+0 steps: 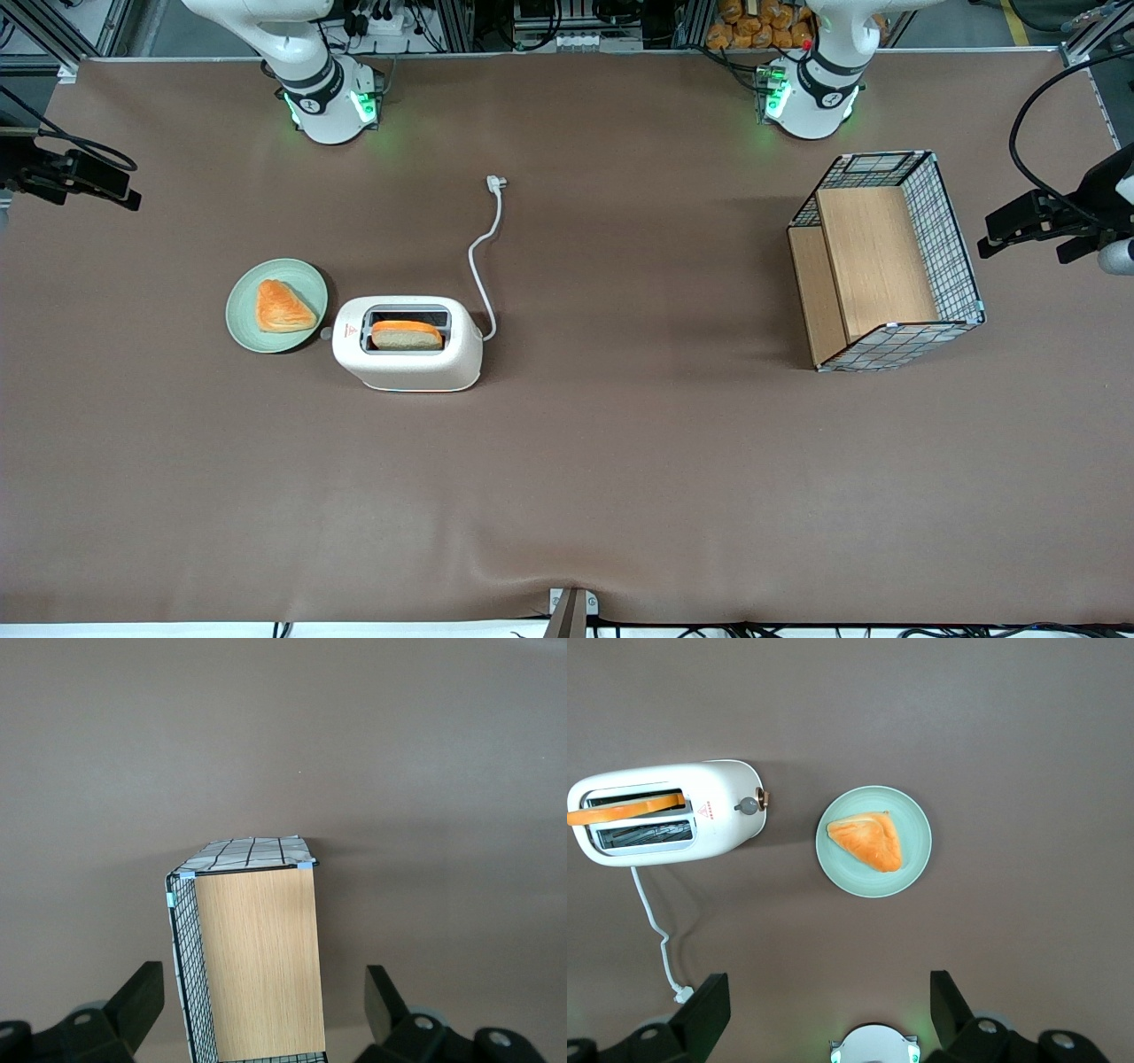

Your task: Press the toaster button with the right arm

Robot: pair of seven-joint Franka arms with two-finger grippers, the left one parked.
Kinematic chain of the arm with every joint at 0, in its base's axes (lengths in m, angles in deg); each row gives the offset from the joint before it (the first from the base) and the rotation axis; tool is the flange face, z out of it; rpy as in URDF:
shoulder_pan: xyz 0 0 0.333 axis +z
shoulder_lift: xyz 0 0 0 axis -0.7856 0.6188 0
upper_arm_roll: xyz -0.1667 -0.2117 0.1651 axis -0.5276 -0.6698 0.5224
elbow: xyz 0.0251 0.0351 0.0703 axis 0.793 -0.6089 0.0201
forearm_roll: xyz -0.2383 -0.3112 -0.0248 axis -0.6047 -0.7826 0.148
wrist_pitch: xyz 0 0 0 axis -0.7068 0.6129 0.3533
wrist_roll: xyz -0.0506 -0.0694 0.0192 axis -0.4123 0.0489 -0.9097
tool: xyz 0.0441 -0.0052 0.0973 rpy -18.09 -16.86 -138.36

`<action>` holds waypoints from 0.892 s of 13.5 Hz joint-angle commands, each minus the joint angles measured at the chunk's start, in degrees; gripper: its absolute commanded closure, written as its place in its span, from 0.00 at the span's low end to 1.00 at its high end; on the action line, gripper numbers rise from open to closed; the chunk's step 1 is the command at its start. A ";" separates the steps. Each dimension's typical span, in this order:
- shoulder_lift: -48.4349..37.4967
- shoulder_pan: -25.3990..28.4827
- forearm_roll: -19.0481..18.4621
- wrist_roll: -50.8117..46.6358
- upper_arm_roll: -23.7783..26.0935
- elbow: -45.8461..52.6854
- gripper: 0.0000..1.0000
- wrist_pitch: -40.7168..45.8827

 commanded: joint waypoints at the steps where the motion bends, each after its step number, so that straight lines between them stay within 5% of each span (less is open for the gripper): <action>1: 0.63 -0.09 1.04 -0.60 -0.21 1.79 0.00 1.20; 10: 8.01 0.79 1.65 -0.69 0.14 8.29 0.00 4.18; 12: 9.50 1.49 5.15 -1.22 0.23 7.42 0.00 4.36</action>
